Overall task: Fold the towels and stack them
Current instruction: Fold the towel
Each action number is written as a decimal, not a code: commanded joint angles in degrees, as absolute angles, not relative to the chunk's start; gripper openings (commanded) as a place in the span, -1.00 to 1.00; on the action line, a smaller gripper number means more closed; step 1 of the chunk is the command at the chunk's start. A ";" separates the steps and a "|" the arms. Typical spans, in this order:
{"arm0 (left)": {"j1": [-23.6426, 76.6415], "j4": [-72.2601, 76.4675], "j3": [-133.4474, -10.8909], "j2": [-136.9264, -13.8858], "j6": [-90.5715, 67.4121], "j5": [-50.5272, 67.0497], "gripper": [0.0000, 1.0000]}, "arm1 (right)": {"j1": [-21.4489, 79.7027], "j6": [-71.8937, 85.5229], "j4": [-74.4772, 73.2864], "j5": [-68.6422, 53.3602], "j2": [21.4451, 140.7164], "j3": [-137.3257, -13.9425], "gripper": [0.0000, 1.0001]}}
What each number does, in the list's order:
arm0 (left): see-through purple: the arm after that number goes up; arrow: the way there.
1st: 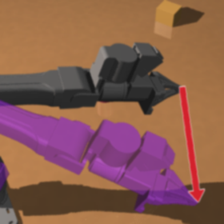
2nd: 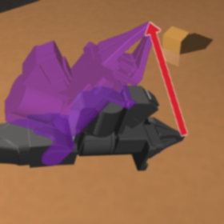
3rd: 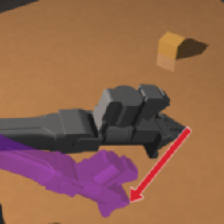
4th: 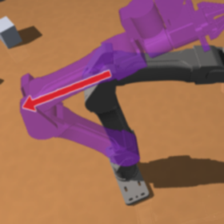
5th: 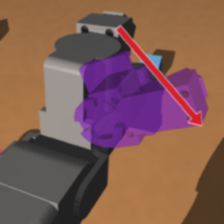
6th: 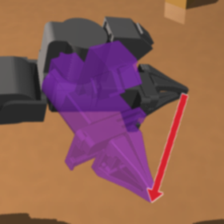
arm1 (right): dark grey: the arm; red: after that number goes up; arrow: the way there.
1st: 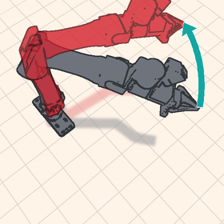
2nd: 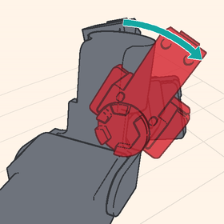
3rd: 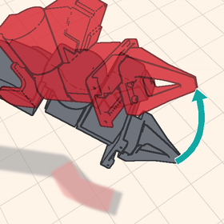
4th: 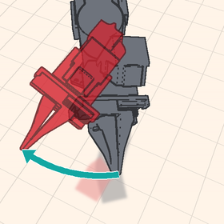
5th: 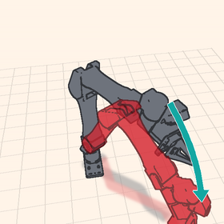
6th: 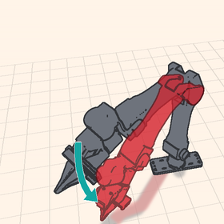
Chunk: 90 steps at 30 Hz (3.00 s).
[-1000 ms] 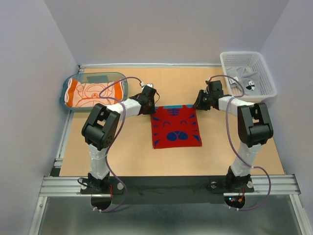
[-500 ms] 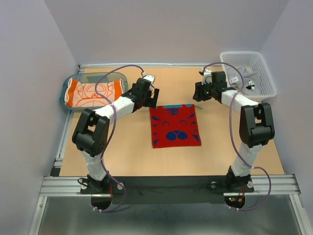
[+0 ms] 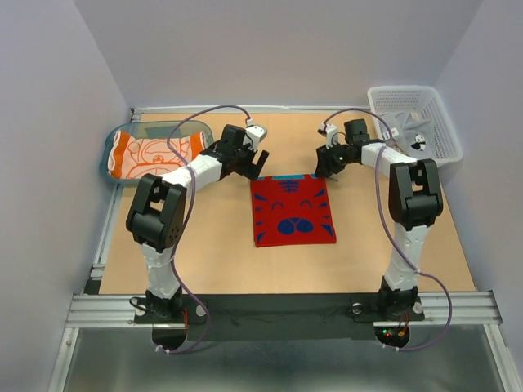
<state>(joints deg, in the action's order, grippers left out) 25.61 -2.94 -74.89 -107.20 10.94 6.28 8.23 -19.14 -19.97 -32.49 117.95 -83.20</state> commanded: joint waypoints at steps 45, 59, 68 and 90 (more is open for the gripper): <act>23.20 -18.11 -85.87 -121.12 17.05 22.59 0.15 | 8.35 -24.70 -27.33 -30.24 121.03 -87.63 -0.99; 23.20 -20.04 -82.62 -119.97 17.40 22.67 0.04 | 8.35 -24.52 -27.33 -30.85 120.85 -87.19 -0.99; 23.20 -20.21 -84.02 -120.93 17.40 21.88 -0.03 | 8.35 -24.35 -27.33 -30.94 120.94 -87.19 -0.99; 21.71 -22.24 -89.73 -125.78 20.12 25.23 -1.00 | 8.35 -24.17 -27.33 -29.53 120.85 -91.66 -0.99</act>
